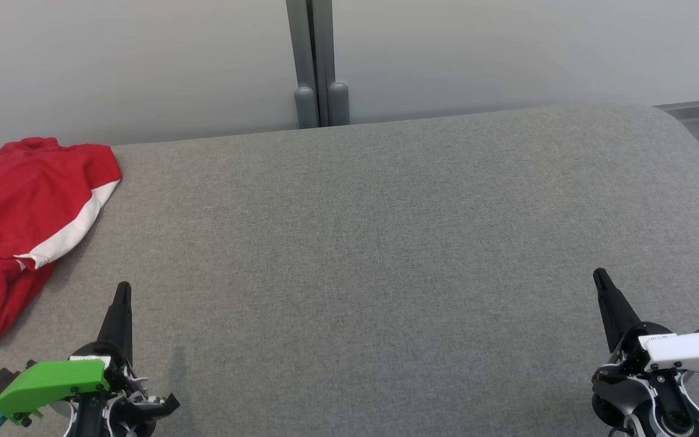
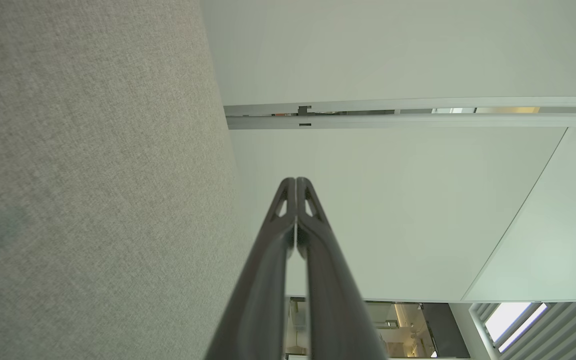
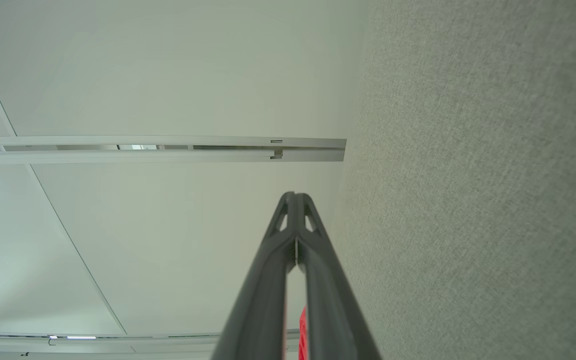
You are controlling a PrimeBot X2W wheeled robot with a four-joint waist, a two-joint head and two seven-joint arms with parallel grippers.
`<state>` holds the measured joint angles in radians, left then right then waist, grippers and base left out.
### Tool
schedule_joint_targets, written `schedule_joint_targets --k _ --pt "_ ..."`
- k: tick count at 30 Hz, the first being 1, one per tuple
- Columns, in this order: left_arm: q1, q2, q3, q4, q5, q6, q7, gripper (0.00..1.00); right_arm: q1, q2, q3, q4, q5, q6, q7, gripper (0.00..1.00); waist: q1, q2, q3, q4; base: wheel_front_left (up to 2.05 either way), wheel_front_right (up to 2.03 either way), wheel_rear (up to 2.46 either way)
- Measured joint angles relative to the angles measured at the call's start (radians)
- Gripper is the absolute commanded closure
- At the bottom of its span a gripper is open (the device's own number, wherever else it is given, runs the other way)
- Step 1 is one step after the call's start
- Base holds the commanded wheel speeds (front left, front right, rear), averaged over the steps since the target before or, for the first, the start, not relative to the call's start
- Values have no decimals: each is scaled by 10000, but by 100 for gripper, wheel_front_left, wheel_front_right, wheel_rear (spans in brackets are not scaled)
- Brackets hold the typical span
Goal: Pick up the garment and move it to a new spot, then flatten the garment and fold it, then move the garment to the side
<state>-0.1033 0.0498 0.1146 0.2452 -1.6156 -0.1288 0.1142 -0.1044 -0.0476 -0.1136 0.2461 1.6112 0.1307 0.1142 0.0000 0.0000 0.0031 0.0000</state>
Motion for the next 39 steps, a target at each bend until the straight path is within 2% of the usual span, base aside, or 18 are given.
schedule_joint_targets --k 5,6,12,23,30,36,39 --pt "0 0 0 0 0 0 0 100 0 0 0 0 0 0 0 100 0 0 0 0 0 0 0" --pt "0 0 0 4 -2 0 0 0 0 0 0 6 0 0 0 0 0 0 0 0 0 0 0" --pt "423 -105 -77 489 -2 17 -27 0 431 151 52 479 -4 -4 -17 0 1 0 0 0 0 0 0" --pt "644 -111 -510 198 385 17 -554 0 532 161 357 410 -407 -4 -543 0 1 0 -8 1 0 0 0" --pt "735 -107 -558 -100 995 17 -871 0 542 153 341 274 -1198 -4 -855 0 0 0 -20 9 0 0 0" --pt "783 -105 -617 -353 1987 36 -1126 0 544 148 345 17 -2211 -4 -1116 0 0 0 -36 16 0 0 0" --pt "788 -104 -763 -594 2780 159 -1264 0 544 138 399 -257 -3267 -4 -1254 0 1 0 -44 21 0 0 0"
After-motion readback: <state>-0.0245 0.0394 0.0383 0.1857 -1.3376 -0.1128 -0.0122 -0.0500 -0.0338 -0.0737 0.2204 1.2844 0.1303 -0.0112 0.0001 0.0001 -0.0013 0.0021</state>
